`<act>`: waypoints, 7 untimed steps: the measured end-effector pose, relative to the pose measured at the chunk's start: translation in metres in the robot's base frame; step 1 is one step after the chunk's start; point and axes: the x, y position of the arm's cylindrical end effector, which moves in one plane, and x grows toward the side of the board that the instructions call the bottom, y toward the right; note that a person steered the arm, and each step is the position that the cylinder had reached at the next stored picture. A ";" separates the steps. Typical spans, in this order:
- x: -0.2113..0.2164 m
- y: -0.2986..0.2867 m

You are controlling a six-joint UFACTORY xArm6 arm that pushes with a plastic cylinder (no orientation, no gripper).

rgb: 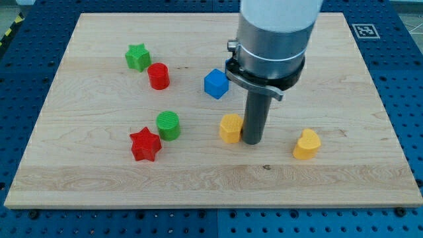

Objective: Move yellow heart towards bottom center

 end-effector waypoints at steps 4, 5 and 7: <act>-0.001 0.036; -0.001 0.053; 0.000 0.095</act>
